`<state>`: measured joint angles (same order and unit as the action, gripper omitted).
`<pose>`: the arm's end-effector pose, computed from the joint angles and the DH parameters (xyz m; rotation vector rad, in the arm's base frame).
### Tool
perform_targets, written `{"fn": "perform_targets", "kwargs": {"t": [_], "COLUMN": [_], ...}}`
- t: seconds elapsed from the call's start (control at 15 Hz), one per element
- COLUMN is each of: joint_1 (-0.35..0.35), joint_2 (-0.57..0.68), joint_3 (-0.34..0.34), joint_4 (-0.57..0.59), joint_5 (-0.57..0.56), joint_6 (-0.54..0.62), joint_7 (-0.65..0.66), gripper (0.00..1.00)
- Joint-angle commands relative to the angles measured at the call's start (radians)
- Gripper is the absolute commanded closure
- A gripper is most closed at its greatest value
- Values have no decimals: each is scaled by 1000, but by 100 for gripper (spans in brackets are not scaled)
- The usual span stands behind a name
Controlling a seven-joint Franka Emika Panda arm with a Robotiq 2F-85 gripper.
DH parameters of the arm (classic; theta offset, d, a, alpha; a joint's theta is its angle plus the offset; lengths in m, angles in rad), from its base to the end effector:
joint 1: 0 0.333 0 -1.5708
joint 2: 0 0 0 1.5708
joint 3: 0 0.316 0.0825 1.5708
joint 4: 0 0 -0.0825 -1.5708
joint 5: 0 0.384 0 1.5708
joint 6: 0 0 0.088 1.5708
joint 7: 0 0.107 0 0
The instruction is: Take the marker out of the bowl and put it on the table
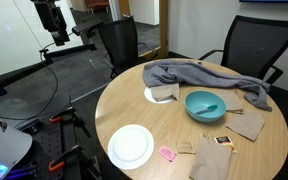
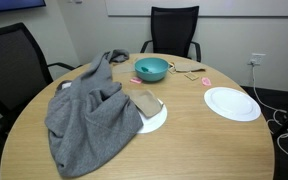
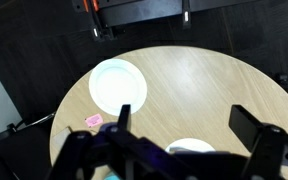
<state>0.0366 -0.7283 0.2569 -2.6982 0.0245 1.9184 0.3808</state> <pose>0.3085 0.0916 0.4321 2.9708 -0.2464 -0.0295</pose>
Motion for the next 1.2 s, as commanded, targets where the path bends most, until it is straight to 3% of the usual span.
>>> {"fn": "perform_targets", "kwargs": {"t": [0.0, 0.53, 1.13], "joint_1": [-15, -129, -222], "joint_2": [2, 61, 273], "joint_3": [-7, -85, -201], "joint_4": [5, 39, 185], "joint_5": [-40, -184, -291], "joint_6": [34, 208, 433], "joint_7": [19, -9, -93], "gripper": [0, 0, 0]}}
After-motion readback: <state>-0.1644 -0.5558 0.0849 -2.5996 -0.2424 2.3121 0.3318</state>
